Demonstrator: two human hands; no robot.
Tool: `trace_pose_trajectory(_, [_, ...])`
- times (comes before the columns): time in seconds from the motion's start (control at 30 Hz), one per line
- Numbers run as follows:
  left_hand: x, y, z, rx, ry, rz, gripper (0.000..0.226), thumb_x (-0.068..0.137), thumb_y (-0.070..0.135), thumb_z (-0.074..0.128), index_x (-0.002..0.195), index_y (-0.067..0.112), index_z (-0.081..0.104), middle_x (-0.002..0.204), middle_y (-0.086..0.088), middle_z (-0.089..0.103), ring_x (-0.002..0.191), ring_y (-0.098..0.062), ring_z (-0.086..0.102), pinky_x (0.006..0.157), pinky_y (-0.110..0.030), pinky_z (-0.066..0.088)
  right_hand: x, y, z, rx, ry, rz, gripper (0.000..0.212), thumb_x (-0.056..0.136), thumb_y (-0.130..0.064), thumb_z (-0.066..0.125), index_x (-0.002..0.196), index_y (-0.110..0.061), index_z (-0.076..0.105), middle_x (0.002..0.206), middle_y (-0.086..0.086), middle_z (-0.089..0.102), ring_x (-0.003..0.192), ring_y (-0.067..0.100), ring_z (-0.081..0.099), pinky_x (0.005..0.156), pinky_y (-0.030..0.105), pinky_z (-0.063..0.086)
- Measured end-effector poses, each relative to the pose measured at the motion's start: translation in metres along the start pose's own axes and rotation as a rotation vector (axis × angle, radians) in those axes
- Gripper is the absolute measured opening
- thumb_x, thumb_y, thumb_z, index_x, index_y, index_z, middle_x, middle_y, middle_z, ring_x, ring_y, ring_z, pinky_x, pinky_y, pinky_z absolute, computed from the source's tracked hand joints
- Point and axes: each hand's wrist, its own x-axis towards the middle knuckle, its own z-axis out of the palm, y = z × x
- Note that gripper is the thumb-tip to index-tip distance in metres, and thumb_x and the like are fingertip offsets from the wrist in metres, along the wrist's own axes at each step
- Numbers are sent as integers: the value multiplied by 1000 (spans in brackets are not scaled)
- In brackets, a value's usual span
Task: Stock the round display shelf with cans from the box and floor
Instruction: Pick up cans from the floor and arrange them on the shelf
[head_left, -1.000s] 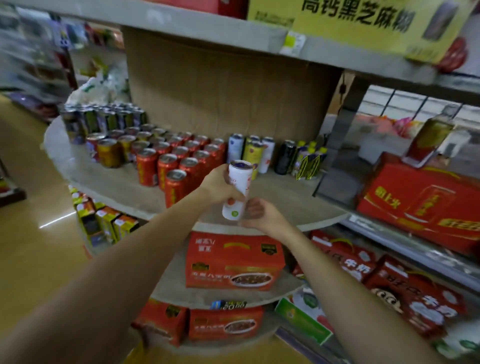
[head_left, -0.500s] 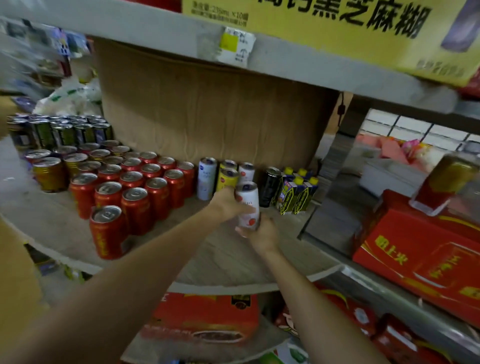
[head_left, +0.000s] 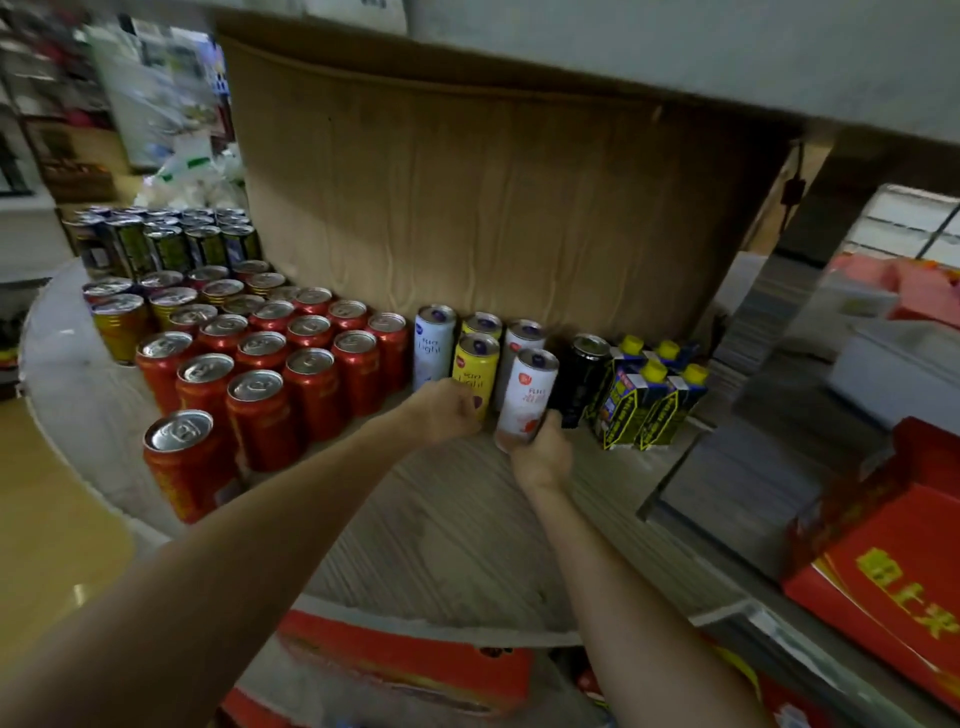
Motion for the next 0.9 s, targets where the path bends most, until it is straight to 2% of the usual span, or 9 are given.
trace_pose_trajectory(0.07, [4, -3, 2, 12, 20, -29, 23, 89, 26, 66, 95, 4, 67, 101, -2, 67, 92, -17, 59, 75, -24, 45, 7, -3, 5, -8, -12, 3, 55, 74, -30, 80, 114, -11, 48, 115, 16, 66, 104, 35, 63, 79, 35, 50])
trace_pose_trajectory(0.17, [11, -7, 4, -13, 45, -39, 22, 84, 25, 72, 97, 7, 69, 105, -1, 71, 100, -17, 65, 88, -30, 51, 13, -6, 8, -1, -4, 8, 59, 74, -31, 81, 117, -10, 46, 116, 17, 65, 106, 37, 62, 84, 40, 52])
trace_pose_trajectory(0.4, [-2, -6, 4, 78, 23, -56, 18, 87, 28, 64, 95, 12, 70, 104, -3, 68, 100, -22, 62, 77, -24, 46, 16, -11, 5, -43, -73, -1, 58, 79, -31, 78, 119, -7, 43, 122, 16, 63, 110, 35, 61, 80, 35, 45])
trace_pose_trajectory(0.5, [-15, -10, 3, 63, 4, -41, 24, 90, 27, 64, 109, 13, 70, 106, 2, 60, 100, -16, 56, 77, -16, 34, 11, -12, -2, -113, -145, 2, 63, 79, -41, 78, 122, -9, 46, 125, 11, 61, 113, 31, 59, 77, 30, 40])
trace_pose_trajectory(0.57, [-24, -14, 3, 89, -7, -19, 25, 90, 28, 63, 110, 14, 68, 110, 1, 61, 103, -17, 57, 78, -16, 33, 3, -13, -7, -202, -132, -1, 62, 81, -42, 75, 126, -9, 47, 127, 11, 59, 115, 31, 58, 80, 31, 42])
trace_pose_trajectory(0.63, [-29, -21, 4, 94, -8, -5, 23, 89, 31, 61, 106, 16, 67, 113, -2, 65, 107, -22, 62, 77, -19, 37, -9, -14, -9, -322, -77, -30, 55, 86, -37, 71, 128, -10, 48, 129, 13, 57, 117, 33, 56, 88, 34, 46])
trace_pose_trajectory(0.7, [-38, -23, 0, 81, -14, 17, 24, 88, 28, 63, 108, 15, 68, 112, -3, 68, 106, -23, 63, 79, -20, 42, -26, -15, -11, -330, -63, -62, 44, 89, -31, 65, 127, -13, 52, 125, 13, 61, 115, 33, 58, 89, 33, 47])
trace_pose_trajectory(0.8, [-56, -25, -5, 56, -2, 63, 21, 87, 21, 66, 105, 10, 71, 110, -5, 70, 105, -22, 64, 86, -23, 46, -54, -18, -12, -276, -83, -101, 24, 89, -22, 61, 111, -14, 62, 113, 12, 67, 105, 30, 63, 79, 28, 44])
trace_pose_trajectory(0.9, [-77, -30, -12, 37, -9, 104, 18, 86, 20, 68, 99, 11, 73, 107, -5, 70, 103, -20, 64, 83, -22, 46, -84, -23, -9, -252, -104, -157, 7, 84, -11, 64, 91, -13, 64, 97, 10, 70, 92, 28, 64, 70, 28, 43])
